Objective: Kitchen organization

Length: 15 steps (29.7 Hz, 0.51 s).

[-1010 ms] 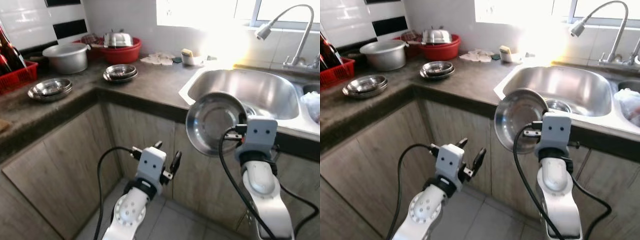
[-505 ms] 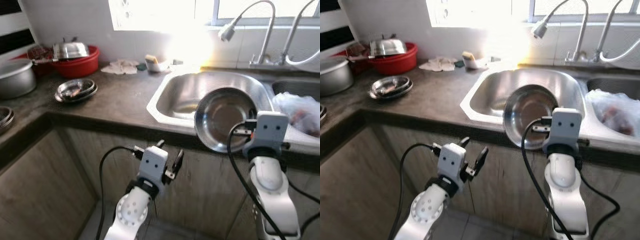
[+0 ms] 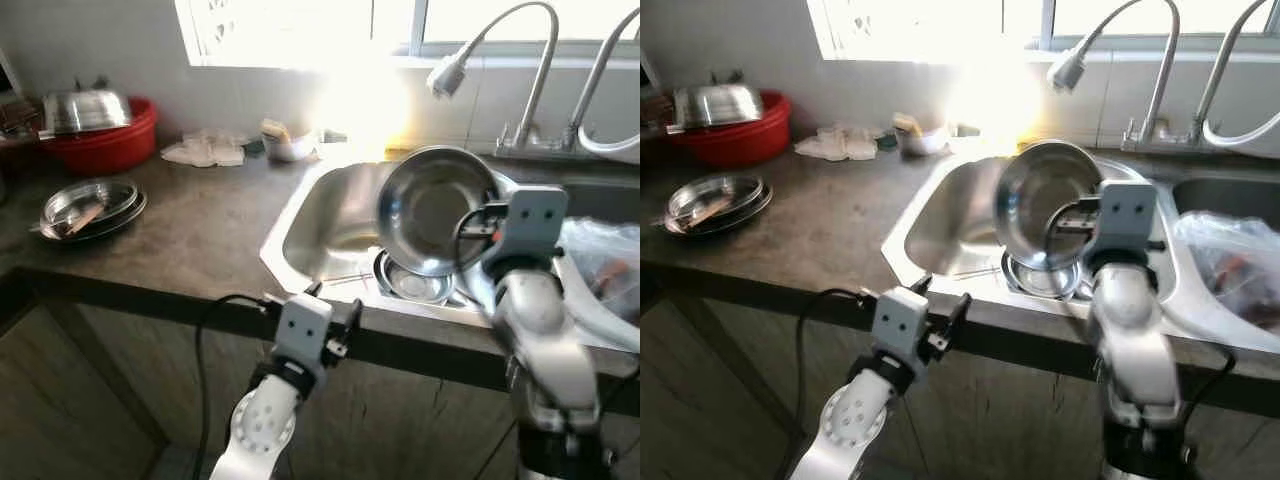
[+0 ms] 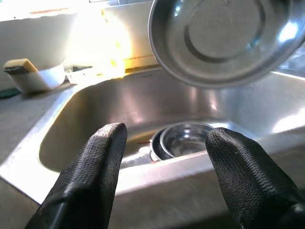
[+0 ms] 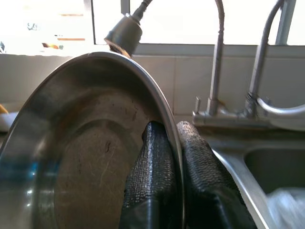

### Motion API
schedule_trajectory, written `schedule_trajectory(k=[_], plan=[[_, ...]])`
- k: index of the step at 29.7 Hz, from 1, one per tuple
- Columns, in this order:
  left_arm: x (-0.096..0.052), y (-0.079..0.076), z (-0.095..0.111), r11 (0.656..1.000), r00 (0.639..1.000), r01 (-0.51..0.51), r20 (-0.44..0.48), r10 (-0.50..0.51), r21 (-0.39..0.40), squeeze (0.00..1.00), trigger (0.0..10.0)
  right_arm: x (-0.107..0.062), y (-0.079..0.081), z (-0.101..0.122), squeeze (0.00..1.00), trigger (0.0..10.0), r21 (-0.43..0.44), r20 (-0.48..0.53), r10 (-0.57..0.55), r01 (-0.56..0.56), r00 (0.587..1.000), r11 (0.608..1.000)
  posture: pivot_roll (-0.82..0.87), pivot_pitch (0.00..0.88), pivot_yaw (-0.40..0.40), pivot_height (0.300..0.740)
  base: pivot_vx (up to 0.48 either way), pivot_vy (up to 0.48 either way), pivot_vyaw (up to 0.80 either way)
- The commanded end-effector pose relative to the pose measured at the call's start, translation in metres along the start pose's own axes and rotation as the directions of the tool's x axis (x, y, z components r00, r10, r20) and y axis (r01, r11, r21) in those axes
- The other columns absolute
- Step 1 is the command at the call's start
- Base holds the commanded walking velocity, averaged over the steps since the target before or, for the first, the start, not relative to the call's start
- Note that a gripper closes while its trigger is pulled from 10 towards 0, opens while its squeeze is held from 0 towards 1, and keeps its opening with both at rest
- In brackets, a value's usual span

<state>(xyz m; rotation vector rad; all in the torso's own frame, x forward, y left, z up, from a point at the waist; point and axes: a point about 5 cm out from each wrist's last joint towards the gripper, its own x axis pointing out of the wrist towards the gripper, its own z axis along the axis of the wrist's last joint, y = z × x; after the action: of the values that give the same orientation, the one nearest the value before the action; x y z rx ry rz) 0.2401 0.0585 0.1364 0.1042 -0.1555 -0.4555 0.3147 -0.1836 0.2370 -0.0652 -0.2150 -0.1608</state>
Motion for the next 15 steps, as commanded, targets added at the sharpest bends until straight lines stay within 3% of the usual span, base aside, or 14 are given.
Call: schedule_trajectory(k=[1,9,15], plan=[[-0.002,0.006,-0.002,1.0,1.0,-0.02,-0.022,0.021,0.015,0.0,10.0,0.005,0.007,-0.007,0.0,10.0,0.018,-0.074,0.053,-0.052,0.996,0.998,0.1,0.0,-0.032,0.74,0.0,0.0,0.0],[-0.004,0.007,-0.003,1.0,0.999,-0.026,-0.032,0.027,0.012,0.0,10.0,0.041,0.015,-0.032,0.0,10.0,0.07,-0.265,0.122,-0.107,0.956,0.992,0.11,0.0,-0.037,0.74,0.0,0.0,0.0],[-0.007,0.007,-0.002,1.0,0.999,-0.026,-0.038,0.026,0.014,0.0,10.0,0.055,0.024,-0.041,0.0,10.0,0.11,-0.327,0.149,-0.119,0.933,0.987,0.12,0.005,-0.045,0.74,0.0,0.0,0.0]])
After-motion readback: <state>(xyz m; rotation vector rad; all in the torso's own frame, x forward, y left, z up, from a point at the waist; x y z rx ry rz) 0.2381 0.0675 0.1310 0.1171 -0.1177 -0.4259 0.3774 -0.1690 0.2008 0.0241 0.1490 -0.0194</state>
